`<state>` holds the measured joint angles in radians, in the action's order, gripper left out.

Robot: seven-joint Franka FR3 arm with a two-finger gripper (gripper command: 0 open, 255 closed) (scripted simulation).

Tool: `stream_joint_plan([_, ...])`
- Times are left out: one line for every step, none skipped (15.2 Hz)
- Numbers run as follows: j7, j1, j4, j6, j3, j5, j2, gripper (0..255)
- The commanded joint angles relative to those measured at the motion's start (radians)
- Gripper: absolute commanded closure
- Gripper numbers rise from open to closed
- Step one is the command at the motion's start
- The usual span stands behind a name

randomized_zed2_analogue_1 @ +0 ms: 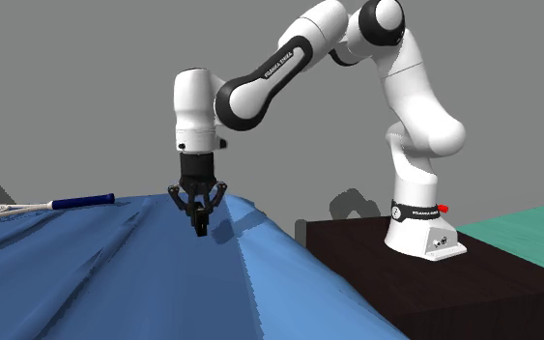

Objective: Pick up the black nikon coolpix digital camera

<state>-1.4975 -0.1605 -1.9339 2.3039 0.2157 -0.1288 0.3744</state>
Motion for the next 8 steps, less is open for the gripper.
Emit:
stream_joint_plan([0.004,-0.002,0.008,-0.022,0.002,0.005,-0.014,255])
stream_joint_plan([0.006,-0.002,0.011,-0.033,0.004,0.008,-0.022,255])
stream_joint_plan([0.007,-0.003,0.015,-0.044,0.005,0.01,-0.029,255])
stream_joint_plan([0.009,-0.004,0.019,-0.055,0.006,0.013,-0.037,255])
stream_joint_plan([0.011,-0.005,0.023,-0.066,0.007,0.016,-0.044,255])
stream_joint_plan([0.013,-0.005,0.027,-0.077,0.008,0.018,-0.051,255])
stream_joint_plan([0.013,-0.005,0.028,-0.079,0.008,0.018,-0.052,255])
stream_joint_plan([0.013,-0.005,0.028,-0.079,0.008,0.018,-0.052,255])
